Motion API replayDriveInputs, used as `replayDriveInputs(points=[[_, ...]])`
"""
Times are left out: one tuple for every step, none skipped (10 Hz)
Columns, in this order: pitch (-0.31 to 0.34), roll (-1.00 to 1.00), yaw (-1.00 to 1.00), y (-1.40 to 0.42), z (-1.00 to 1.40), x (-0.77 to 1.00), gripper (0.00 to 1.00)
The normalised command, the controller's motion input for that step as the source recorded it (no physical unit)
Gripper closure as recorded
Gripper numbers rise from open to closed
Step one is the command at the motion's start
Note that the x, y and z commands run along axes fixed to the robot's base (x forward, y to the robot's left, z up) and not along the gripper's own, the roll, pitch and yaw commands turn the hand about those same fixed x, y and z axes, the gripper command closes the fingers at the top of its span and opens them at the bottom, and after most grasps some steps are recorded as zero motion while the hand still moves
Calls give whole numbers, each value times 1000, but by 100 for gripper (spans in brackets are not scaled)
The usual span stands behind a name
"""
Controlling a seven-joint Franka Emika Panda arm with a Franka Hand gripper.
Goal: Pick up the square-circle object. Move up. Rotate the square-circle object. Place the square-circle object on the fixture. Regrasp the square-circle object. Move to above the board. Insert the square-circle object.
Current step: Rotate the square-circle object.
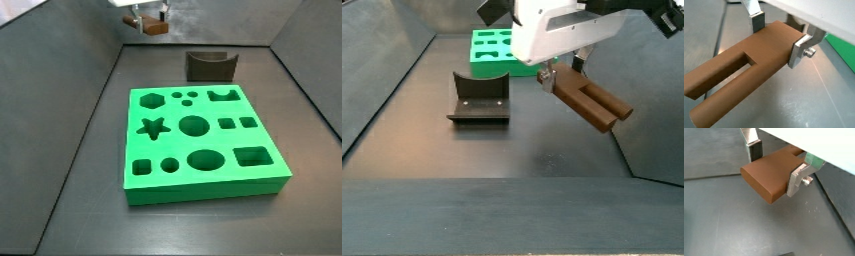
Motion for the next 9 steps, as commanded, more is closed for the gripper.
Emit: replayDriveInputs(points=[[-11, -28, -1000, 20, -10, 21, 100], [-12, -30, -1000, 21, -10, 21, 100], [-15, -37, -1000, 20, -10, 21, 100], [-16, -40, -1000, 21, -10, 21, 100], [-21, -54, -1000, 21, -10, 20, 100], [-24, -61, -1000, 21, -10, 20, 100], [-28, -70, -797, 21, -10, 20, 100], [-28, -70, -583, 21, -10, 20, 100], [-28, -70, -352, 21, -10, 20, 100]])
